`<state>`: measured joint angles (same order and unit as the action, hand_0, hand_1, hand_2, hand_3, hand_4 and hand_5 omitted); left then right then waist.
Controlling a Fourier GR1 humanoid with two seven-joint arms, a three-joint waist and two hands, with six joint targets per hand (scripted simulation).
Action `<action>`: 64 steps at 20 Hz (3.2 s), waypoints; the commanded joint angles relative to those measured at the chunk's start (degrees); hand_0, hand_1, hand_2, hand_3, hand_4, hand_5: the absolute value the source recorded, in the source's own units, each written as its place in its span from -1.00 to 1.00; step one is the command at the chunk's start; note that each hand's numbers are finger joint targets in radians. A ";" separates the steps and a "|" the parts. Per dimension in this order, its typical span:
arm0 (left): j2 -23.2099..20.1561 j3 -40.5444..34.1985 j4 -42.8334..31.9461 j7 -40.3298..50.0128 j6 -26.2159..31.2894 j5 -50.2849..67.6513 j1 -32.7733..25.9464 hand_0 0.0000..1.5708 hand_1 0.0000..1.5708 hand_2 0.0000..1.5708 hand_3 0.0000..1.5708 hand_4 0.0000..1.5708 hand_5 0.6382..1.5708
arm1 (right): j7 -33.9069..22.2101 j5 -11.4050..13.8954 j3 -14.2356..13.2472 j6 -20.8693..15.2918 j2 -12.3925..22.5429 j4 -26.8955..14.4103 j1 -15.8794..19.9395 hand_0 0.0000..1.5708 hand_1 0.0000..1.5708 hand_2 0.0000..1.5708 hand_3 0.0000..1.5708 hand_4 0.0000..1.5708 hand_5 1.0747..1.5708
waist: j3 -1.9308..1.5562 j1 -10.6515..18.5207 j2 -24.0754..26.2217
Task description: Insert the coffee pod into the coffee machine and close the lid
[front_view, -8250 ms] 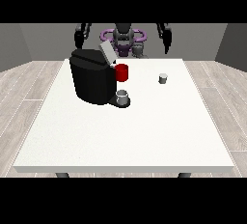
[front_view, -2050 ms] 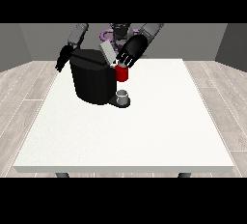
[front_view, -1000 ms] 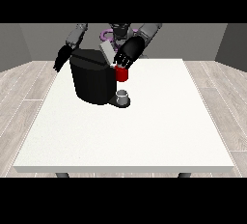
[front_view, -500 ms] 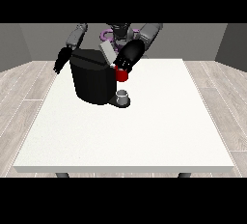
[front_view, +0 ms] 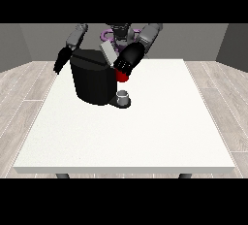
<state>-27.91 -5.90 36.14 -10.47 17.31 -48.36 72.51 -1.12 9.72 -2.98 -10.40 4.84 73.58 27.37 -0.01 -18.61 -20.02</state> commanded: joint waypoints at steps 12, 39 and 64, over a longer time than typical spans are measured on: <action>-3.62 -0.26 0.26 -7.12 -4.72 -1.92 1.50 0.46 0.46 0.42 0.07 -1.00 1.00 | 1.46 2.17 1.48 -1.58 -0.74 0.62 0.08 -1.00 -1.00 -1.00 -1.00 -0.73 1.00 | 0.00 -0.82 -4.33; 2.98 0.75 -0.11 -3.90 0.10 -1.87 -6.47 -1.00 -1.00 -1.00 -1.00 -1.00 1.00 | 4.15 -1.75 -3.56 1.35 1.68 -6.49 -9.66 -1.00 -1.00 -1.00 -1.00 -1.00 1.00 | -0.05 8.03 12.10; 27.00 -16.38 1.22 -7.21 -0.96 25.45 -42.10 -1.00 -1.00 -1.00 -1.00 -0.47 1.00 | -1.50 -4.59 0.75 9.79 2.64 3.98 -14.69 -1.00 -1.00 -1.00 -1.00 -0.80 1.00 | 0.01 24.71 38.98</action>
<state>-2.20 -22.30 36.06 -19.13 16.57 -24.05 33.15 -0.71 4.31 -3.79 -2.52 5.89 75.04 10.79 0.02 4.75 17.23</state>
